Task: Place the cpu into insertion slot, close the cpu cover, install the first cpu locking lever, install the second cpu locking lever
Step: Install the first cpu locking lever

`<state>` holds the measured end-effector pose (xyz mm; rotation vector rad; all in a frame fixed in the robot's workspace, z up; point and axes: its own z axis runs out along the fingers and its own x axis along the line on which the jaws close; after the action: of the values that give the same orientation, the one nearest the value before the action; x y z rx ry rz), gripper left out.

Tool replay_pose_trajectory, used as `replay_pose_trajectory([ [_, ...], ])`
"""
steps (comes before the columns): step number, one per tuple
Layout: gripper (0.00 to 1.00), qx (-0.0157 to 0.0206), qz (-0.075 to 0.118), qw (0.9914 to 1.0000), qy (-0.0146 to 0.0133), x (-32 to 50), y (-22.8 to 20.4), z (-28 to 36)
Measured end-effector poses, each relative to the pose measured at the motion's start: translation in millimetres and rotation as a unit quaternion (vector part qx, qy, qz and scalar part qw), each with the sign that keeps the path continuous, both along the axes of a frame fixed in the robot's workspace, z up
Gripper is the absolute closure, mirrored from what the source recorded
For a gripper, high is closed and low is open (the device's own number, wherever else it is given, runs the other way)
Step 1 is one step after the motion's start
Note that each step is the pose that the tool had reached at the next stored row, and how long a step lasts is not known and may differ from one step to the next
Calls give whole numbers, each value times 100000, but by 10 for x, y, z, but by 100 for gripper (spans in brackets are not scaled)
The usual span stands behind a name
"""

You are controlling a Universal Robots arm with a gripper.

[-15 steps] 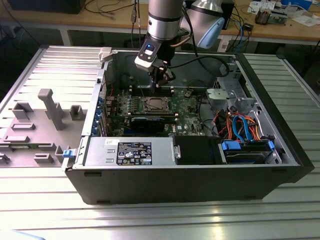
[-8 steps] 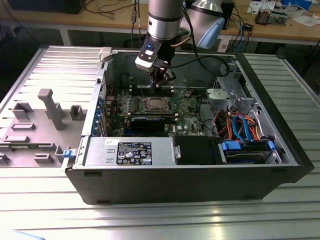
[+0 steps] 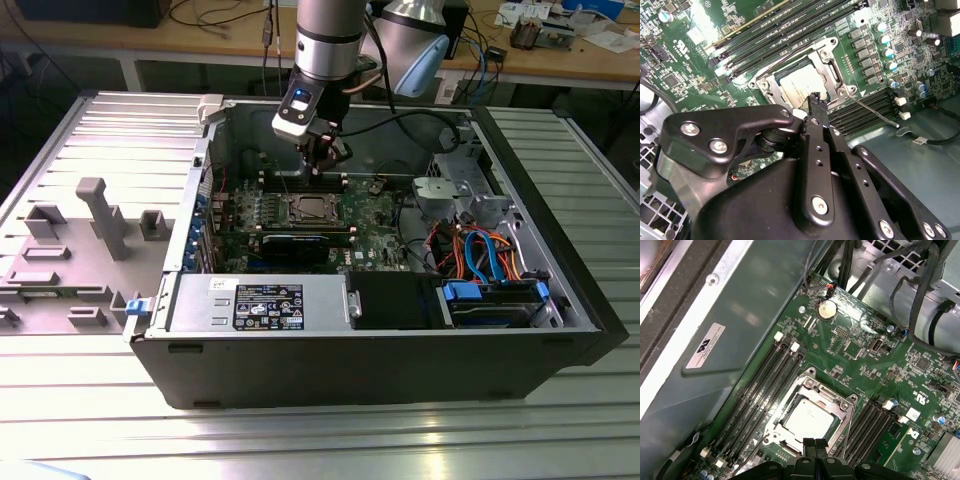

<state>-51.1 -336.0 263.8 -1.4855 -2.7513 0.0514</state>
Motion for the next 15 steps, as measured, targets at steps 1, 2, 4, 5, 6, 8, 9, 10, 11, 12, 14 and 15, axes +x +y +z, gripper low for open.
replay_pose_trajectory([
  [1,89,2,159,100000,-1,0,0,0],
  [2,89,1,330,99999,-1,0,0,0],
  [4,89,4,529,99999,-1,0,0,0],
  [5,89,4,702,99998,-2,0,0,0],
  [6,89,2,905,99996,-1,0,0,0],
  [8,89,1,1241,99992,-2,0,0,0],
  [9,89,2,1397,99990,0,0,0,0],
  [10,89,3,1491,99989,-3,0,0,0],
  [11,89,2,1600,99987,-1,0,0,0],
  [12,89,4,1716,99985,-4,0,0,0],
  [14,89,3,1912,99982,-3,0,0,0],
  [15,89,4,1997,99980,-2,0,0,0],
])
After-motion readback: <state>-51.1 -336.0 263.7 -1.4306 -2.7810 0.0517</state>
